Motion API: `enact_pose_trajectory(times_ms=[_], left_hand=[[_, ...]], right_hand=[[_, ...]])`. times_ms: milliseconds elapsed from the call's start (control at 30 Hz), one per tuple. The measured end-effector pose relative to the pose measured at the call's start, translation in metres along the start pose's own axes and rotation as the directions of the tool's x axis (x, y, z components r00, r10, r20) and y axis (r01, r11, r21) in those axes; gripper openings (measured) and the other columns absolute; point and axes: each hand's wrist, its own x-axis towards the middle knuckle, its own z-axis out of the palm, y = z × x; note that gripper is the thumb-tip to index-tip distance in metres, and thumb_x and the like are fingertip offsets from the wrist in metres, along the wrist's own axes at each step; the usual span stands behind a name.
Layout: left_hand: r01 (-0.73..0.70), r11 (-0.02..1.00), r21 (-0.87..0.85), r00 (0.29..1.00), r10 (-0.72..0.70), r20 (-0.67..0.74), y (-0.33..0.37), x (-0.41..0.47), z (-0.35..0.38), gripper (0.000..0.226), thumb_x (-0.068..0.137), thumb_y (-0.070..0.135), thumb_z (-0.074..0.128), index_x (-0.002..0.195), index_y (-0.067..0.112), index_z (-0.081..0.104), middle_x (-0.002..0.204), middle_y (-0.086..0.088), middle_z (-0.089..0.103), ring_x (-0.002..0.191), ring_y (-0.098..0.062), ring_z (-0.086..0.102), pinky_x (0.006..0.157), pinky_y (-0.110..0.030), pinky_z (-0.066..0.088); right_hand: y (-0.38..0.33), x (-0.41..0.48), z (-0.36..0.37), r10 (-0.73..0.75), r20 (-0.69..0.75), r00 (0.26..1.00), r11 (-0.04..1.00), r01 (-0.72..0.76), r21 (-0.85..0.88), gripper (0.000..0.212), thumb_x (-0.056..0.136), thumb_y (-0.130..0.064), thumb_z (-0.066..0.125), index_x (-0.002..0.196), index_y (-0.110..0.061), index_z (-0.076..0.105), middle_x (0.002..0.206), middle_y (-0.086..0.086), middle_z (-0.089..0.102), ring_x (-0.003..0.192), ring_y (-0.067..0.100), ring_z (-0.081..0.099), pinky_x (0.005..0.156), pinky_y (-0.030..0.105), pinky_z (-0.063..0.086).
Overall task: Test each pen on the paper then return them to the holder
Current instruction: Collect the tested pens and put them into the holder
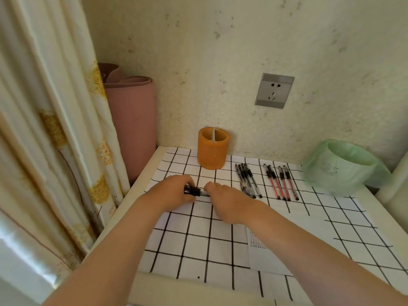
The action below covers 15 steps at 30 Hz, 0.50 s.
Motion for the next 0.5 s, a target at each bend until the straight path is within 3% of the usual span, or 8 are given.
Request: enact_pose_trajectory(times_ms=[133, 267, 367, 500], left_hand=[[0.028, 0.914, -0.406, 0.998, -0.05, -0.043, 0.005, -0.008, -0.02, 0.028, 0.091, 0.032, 0.069, 0.117, 0.032, 0.059, 0.106, 0.006, 0.062, 0.079, -0.009, 0.069, 0.076, -0.025, 0.055], [0.037, 0.78, -0.624, 0.985, -0.132, -0.107, 0.026, -0.014, -0.026, 0.012, 0.101, 0.027, 0.054, 0.11, 0.025, 0.062, 0.094, -0.003, 0.065, 0.066, -0.006, 0.062, 0.064, -0.021, 0.052], [-0.004, 0.818, -0.575, 0.965, -0.147, -0.216, 0.038, -0.009, -0.027, 0.012, 0.102, 0.021, 0.05, 0.101, 0.018, 0.062, 0.085, -0.002, 0.062, 0.063, -0.008, 0.054, 0.062, -0.021, 0.048], [-0.08, 0.939, -0.334, 0.983, 0.018, -0.185, 0.049, 0.003, -0.037, 0.01, 0.102, 0.021, 0.05, 0.099, 0.021, 0.059, 0.08, 0.008, 0.058, 0.07, -0.009, 0.054, 0.065, -0.02, 0.044]], right_hand=[[0.009, -0.005, -0.012, 0.04, 0.009, 0.999, 0.947, -0.041, 0.319, 0.021, 0.102, -0.017, 0.041, 0.123, -0.02, 0.043, 0.098, 0.006, 0.058, 0.084, 0.02, 0.056, 0.071, 0.038, 0.046], [0.004, -0.007, -0.023, 0.008, -0.014, 1.0, 0.848, 0.001, 0.53, 0.019, 0.104, -0.024, 0.04, 0.119, -0.029, 0.049, 0.095, -0.002, 0.059, 0.083, 0.014, 0.055, 0.075, 0.035, 0.047], [-0.001, -0.005, -0.025, -0.005, -0.024, 1.0, 0.853, 0.017, 0.522, 0.02, 0.103, -0.025, 0.042, 0.12, -0.026, 0.052, 0.099, -0.005, 0.06, 0.088, 0.013, 0.057, 0.077, 0.032, 0.048], [0.0, 0.007, -0.028, -0.003, -0.143, 0.99, 0.906, 0.063, 0.419, 0.01, 0.102, -0.03, 0.046, 0.107, -0.023, 0.05, 0.105, 0.001, 0.055, 0.094, 0.02, 0.057, 0.082, 0.036, 0.048]])
